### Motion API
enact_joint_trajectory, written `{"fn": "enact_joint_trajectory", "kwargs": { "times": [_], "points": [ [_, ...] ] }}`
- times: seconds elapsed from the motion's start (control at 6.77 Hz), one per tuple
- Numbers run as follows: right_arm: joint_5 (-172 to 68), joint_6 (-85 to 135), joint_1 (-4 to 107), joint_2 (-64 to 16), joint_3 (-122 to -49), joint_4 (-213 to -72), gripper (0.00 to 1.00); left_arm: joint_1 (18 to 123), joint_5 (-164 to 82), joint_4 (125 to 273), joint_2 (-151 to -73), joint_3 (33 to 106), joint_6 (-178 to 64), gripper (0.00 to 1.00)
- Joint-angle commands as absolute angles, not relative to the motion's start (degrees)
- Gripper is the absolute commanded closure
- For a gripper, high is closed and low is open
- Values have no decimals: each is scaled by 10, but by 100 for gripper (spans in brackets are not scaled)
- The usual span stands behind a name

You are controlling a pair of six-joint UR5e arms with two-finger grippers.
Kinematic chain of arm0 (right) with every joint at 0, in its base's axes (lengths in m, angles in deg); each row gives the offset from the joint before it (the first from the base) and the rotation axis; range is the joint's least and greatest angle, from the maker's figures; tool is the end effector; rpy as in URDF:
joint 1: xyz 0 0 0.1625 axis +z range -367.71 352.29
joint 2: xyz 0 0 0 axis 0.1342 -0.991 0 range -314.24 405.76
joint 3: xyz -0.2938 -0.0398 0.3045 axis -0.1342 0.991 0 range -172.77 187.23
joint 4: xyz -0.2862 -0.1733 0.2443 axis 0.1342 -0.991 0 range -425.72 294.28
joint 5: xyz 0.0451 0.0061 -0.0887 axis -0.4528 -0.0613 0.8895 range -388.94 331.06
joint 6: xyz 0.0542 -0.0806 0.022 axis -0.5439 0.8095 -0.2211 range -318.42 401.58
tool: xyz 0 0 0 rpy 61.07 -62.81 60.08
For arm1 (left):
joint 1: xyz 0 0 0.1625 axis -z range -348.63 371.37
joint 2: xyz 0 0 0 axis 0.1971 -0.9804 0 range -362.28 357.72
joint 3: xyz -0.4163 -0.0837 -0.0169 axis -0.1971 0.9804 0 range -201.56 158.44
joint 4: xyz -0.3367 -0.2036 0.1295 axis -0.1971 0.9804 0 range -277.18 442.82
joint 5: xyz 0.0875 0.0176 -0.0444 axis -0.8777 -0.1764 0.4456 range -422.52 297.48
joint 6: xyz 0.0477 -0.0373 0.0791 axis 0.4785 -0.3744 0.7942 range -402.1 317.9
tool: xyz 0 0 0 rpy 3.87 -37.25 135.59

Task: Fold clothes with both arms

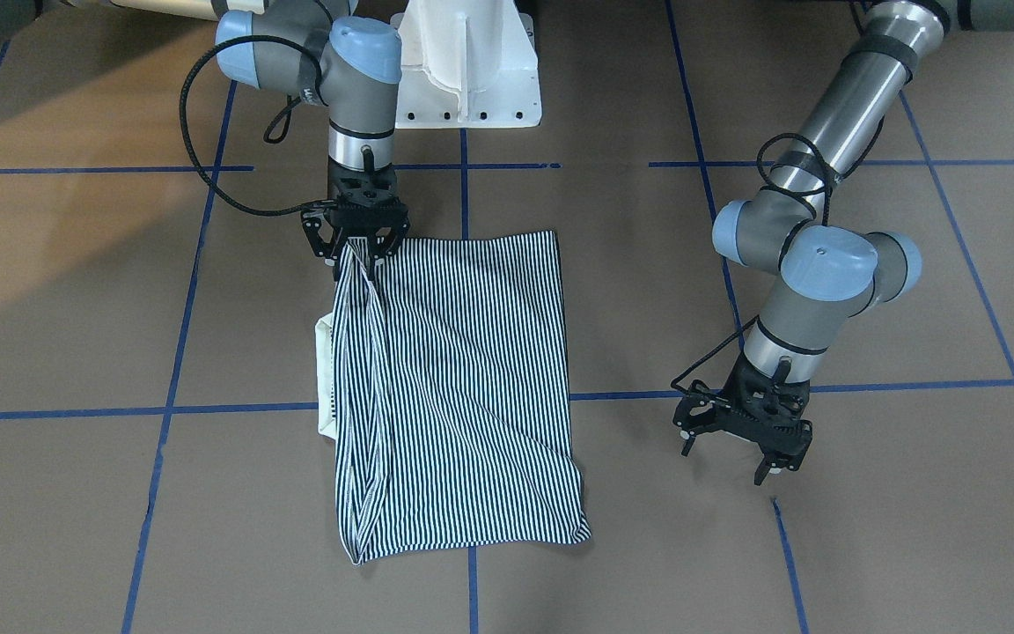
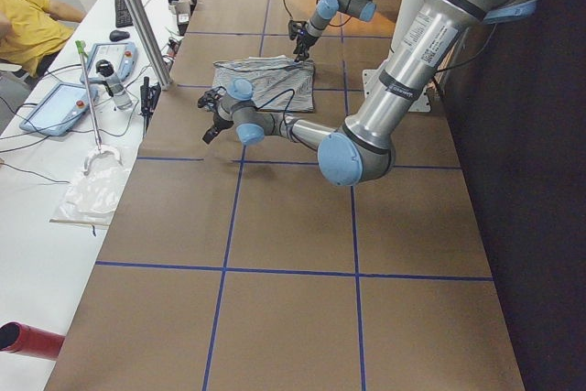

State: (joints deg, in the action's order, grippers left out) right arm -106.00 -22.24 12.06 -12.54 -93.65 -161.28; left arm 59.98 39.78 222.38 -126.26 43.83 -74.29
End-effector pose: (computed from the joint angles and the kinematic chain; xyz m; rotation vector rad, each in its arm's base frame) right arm -0.5592 -0.3664 0.2762 0.4516 -0.5072 -0.0345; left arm 0.4180 -0.6438 0.4159 0.7053 0.7719 0.2561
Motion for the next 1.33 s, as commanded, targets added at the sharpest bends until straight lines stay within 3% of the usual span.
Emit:
{"fn": "enact_joint_trajectory", "kwargs": {
  "times": [0.0,0.15,0.44,0.59,1.18],
  "points": [
    [-1068,-222,122,-108,-894,-1569,49,601,398,2224,-1262,438,-743,0],
    [-1069,-216,122,-109,-881,-1548,49,600,398,2224,-1262,437,-744,0],
    [-1100,-192,131,-110,-889,-1555,88,600,398,2224,-1262,437,-744,0],
    [-1101,-187,137,-114,-892,-1555,97,600,398,2224,-1262,437,-744,0],
    [-1096,-174,143,-153,-937,-1572,91,600,398,2225,-1262,438,-744,0]
  ]
}}
